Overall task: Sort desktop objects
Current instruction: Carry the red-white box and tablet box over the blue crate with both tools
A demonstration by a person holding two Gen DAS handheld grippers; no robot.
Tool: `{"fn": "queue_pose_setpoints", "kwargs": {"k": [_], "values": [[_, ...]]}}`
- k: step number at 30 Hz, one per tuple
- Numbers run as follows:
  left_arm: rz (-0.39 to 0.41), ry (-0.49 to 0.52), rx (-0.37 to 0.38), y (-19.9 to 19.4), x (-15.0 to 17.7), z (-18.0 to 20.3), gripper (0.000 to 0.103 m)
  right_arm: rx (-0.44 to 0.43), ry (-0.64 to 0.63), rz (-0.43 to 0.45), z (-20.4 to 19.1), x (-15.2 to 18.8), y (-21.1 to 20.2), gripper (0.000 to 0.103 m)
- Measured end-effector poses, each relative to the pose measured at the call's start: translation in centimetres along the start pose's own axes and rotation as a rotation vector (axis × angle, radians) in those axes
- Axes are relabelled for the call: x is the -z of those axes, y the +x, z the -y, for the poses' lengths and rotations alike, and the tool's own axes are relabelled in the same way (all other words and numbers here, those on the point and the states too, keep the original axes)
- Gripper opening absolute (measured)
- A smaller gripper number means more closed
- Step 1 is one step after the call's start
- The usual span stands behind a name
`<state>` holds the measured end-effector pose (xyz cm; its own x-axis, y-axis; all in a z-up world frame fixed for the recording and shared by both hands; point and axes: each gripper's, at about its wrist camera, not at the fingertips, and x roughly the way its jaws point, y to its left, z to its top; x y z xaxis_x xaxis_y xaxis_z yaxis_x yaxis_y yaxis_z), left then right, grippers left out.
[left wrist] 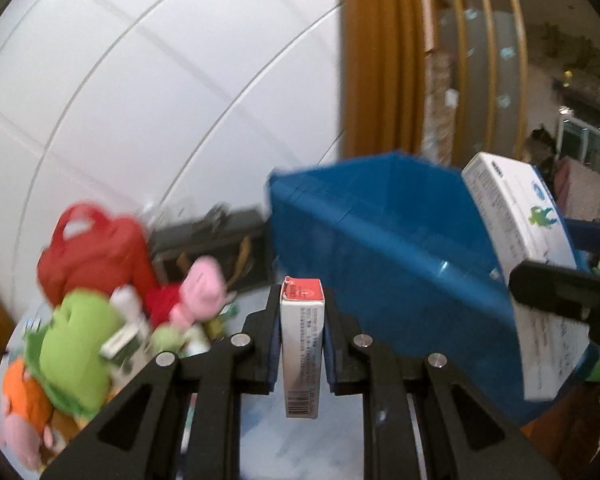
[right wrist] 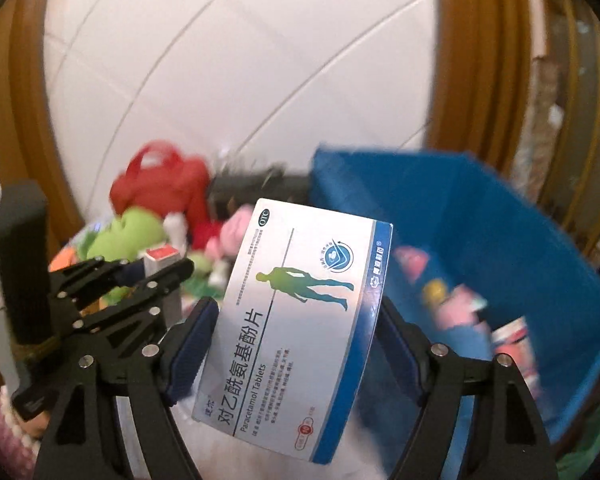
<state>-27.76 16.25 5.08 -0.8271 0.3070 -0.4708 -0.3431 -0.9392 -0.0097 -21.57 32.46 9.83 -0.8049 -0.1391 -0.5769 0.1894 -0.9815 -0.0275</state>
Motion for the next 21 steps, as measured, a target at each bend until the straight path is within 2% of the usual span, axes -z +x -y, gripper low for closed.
{"fn": "queue_pose_setpoints", "kwargs": {"k": [2, 3, 4, 6, 9, 10, 12, 16, 17, 19, 21], "values": [[0.030, 0.012, 0.031, -0.1, -2.1, 2.6, 0.017, 0.049, 0.016, 0.048, 3.3, -1.2, -2.0, 0.079], [0.039, 0.022, 0.045, 0.0, -3.1, 4.1, 0.017, 0.049, 0.016, 0.048, 3.3, -1.2, -2.0, 0.079], [0.042, 0.030, 0.053, 0.2, -3.8, 5.3, 0.017, 0.092, 0.033, 0.071, 6.8, -2.0, -3.0, 0.079], [0.045, 0.048, 0.073, 0.8, -5.1, 8.2, 0.017, 0.106, 0.040, 0.073, 8.2, -2.1, -3.2, 0.079], [0.030, 0.090, 0.100, 2.1, -6.7, 12.7, 0.017, 0.154, 0.047, 0.053, 13.0, -1.9, -2.9, 0.079], [0.020, 0.106, 0.108, 2.7, -7.0, 14.2, 0.017, 0.178, 0.044, 0.018, 16.3, -1.4, -1.9, 0.079], [-0.006, 0.138, 0.112, 3.8, -7.5, 17.0, 0.017, 0.181, 0.043, 0.002, 17.3, -1.1, -1.3, 0.079], [-0.086, 0.178, 0.121, 6.3, -7.6, 21.7, 0.017, 0.173, 0.028, -0.082, 23.5, 0.9, 1.3, 0.079], [-0.109, 0.184, 0.116, 6.9, -7.5, 22.7, 0.017, 0.173, 0.028, -0.082, 23.5, 0.9, 1.3, 0.079], [-0.146, 0.197, 0.106, 8.1, -7.1, 24.1, 0.017, 0.166, 0.005, -0.135, 26.5, 2.4, 3.1, 0.079], [-0.184, 0.207, 0.101, 9.0, -6.7, 24.9, 0.017, 0.163, 0.001, -0.147, 27.1, 2.8, 3.5, 0.079]]}}
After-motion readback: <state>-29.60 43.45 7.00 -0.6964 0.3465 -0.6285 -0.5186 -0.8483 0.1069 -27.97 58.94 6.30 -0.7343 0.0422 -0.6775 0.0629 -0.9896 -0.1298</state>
